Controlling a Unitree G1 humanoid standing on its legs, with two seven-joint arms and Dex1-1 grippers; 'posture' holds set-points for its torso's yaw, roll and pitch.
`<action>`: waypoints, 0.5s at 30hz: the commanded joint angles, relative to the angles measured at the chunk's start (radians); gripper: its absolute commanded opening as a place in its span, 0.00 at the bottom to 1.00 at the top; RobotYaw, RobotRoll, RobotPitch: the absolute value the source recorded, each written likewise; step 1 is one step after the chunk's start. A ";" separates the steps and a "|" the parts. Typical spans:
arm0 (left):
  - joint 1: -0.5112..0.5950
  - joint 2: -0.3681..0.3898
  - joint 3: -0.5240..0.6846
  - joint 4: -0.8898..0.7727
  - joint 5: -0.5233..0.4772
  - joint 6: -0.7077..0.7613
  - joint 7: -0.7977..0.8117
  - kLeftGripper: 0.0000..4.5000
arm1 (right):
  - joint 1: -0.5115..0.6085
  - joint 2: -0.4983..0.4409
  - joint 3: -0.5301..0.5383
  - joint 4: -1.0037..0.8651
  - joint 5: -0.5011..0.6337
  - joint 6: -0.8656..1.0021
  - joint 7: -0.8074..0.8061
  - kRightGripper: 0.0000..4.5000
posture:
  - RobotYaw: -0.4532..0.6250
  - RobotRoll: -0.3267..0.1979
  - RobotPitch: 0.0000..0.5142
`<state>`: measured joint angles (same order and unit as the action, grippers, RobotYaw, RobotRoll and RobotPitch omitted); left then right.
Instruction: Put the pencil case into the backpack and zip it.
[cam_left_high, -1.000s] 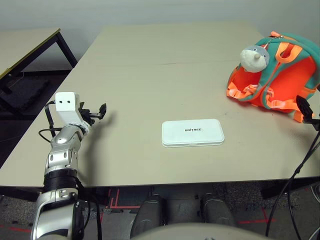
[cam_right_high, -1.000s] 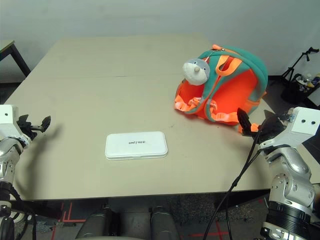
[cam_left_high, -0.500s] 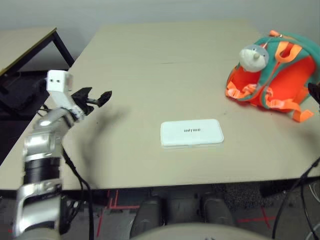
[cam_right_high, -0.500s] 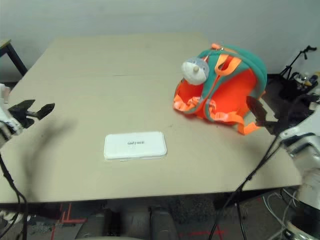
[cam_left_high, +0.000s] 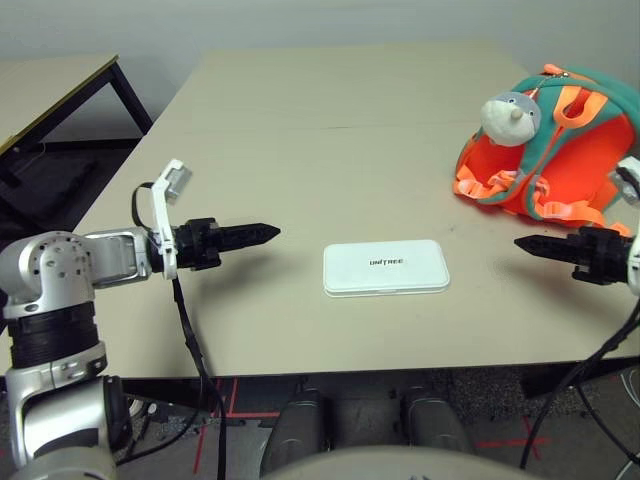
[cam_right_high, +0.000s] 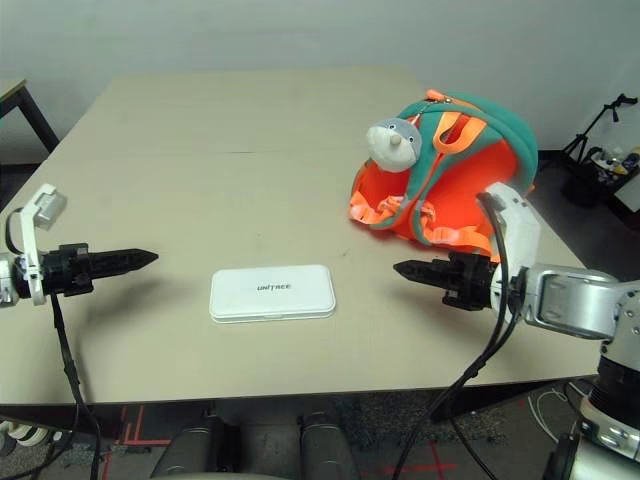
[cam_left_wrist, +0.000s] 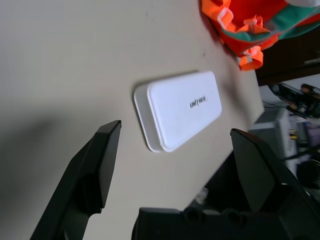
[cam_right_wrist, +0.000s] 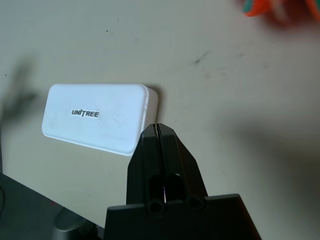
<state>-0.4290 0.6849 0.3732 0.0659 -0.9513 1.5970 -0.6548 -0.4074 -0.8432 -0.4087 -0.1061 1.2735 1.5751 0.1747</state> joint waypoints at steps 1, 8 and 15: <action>0.011 -0.008 -0.038 0.051 0.006 0.017 -0.019 1.00 | -0.024 0.022 0.069 0.007 -0.038 0.039 -0.004 0.01 | 0.48 0.62 0.00; -0.025 -0.040 -0.163 0.177 0.096 -0.065 -0.027 1.00 | -0.057 0.072 0.206 -0.016 -0.182 0.025 0.006 0.01 | 0.49 0.62 0.02; -0.114 -0.104 -0.228 0.283 0.124 -0.064 -0.050 1.00 | -0.073 0.100 0.313 -0.035 -0.318 -0.017 0.042 0.01 | 0.49 0.62 0.07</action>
<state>-0.5338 0.5897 0.1657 0.3213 -0.8508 1.5266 -0.7014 -0.4691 -0.7510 -0.1237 -0.1231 0.9845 1.5585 0.2055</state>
